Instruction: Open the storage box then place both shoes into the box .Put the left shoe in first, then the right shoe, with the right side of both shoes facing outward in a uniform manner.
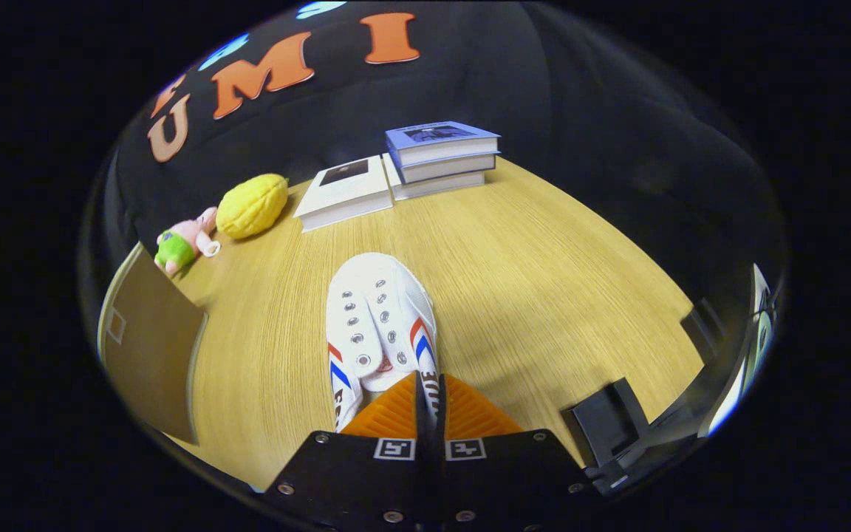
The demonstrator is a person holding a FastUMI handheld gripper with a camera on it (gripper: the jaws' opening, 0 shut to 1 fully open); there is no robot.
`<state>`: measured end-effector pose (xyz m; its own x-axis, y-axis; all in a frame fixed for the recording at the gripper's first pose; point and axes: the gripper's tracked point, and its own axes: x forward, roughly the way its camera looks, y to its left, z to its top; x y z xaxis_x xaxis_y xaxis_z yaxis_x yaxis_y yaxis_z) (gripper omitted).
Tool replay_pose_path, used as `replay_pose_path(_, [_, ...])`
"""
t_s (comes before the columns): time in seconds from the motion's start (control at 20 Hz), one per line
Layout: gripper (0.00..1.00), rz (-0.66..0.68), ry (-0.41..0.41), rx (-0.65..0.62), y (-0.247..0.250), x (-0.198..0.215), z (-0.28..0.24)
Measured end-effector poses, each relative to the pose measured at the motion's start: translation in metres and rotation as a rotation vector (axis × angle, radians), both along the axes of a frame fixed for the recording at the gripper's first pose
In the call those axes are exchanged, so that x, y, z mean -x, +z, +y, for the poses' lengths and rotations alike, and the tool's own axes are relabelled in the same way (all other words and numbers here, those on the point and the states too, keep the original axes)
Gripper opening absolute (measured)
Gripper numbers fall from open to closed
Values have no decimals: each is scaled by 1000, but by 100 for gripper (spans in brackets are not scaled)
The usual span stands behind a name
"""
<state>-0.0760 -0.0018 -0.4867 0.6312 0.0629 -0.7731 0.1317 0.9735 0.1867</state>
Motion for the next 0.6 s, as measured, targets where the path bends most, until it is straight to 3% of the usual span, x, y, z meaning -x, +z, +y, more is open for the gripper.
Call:
replay_pose_path(0.35, [0, -79, -43, 18, 70, -17, 11])
replay_pose_path(0.6, [0, -166, -44, 25, 142, -24, 52])
